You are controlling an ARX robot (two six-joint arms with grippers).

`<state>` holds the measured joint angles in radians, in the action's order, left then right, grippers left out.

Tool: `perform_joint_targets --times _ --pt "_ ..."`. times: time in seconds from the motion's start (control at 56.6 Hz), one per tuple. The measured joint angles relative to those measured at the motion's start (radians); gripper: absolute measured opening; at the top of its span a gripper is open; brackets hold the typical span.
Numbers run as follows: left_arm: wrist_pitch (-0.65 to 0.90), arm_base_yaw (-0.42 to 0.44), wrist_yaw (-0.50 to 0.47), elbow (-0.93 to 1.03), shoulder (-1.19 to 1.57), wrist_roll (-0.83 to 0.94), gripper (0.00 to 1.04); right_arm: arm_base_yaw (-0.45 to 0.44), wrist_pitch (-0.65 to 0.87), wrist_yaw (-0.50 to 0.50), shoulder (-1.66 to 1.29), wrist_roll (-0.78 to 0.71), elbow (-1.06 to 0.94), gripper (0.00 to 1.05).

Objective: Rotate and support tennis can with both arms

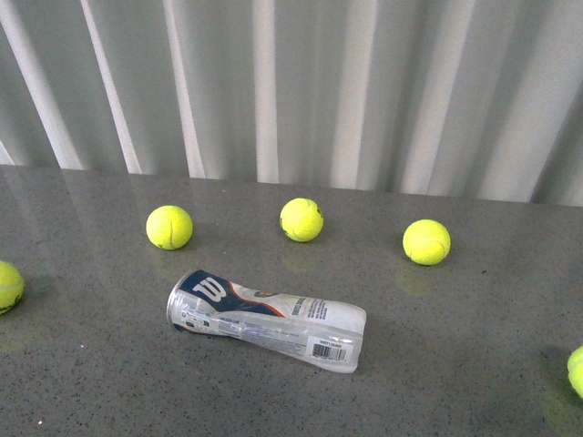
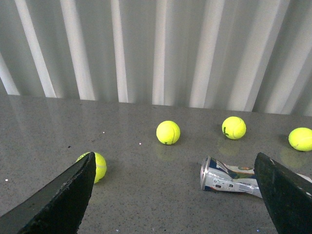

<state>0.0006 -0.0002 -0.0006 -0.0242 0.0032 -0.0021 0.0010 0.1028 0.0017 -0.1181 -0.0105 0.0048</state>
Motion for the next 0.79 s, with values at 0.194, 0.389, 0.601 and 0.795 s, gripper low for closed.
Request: perform_joint_targets --times 0.194,0.389,0.601,0.795 --pt "0.000 0.000 0.000 0.000 -0.001 0.000 0.98 0.000 -0.101 0.000 0.113 0.000 0.000 0.03" --pt "0.000 0.000 0.000 0.000 0.000 0.000 0.98 0.000 -0.102 0.000 0.113 0.000 0.000 0.13" --pt "0.000 0.000 0.000 0.000 0.000 0.000 0.98 0.000 -0.102 0.000 0.113 0.000 0.000 0.48" --pt "-0.276 -0.068 -0.011 -0.184 0.296 -0.143 0.98 0.000 -0.102 0.000 0.114 0.000 0.000 0.91"
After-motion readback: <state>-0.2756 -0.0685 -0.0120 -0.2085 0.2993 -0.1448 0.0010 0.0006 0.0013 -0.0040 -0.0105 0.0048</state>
